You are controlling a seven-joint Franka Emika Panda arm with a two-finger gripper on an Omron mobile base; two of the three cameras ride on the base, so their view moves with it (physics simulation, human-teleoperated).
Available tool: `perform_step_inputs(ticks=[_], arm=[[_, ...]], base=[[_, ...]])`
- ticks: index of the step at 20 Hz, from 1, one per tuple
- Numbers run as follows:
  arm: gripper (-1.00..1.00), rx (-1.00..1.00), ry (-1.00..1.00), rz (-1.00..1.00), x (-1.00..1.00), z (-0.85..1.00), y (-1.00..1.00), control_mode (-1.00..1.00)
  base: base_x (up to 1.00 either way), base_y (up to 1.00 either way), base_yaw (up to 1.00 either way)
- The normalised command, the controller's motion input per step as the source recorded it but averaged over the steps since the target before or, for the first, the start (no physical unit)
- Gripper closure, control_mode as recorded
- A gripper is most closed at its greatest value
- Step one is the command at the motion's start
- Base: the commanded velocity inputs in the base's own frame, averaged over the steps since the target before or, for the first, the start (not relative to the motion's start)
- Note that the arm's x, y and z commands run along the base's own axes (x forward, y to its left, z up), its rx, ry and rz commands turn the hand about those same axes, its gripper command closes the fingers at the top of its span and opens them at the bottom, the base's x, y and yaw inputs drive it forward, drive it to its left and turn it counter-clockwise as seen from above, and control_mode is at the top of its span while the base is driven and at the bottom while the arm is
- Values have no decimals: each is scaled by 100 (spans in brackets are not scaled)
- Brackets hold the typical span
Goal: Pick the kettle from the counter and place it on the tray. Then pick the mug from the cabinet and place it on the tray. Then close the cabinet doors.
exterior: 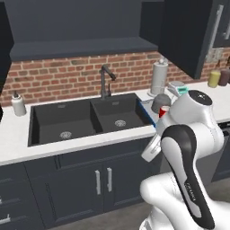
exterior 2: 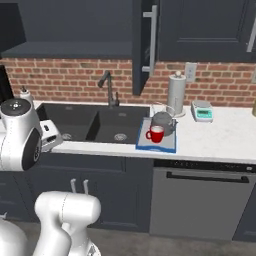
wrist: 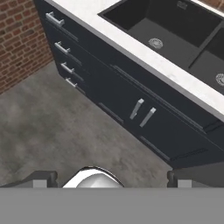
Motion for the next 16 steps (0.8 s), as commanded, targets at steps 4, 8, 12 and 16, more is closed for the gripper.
perform_step_inputs(ticks=[4,8,12,16], arm=[[-100,0,0,0,0,0,0,100],[-100,0,0,0,0,0,0,100],[-100,0,0,0,0,0,0,100],[-100,0,0,0,0,0,0,100]], base=[[11,66,0],[10,35,3],[24,3,5],[29,0,2]])
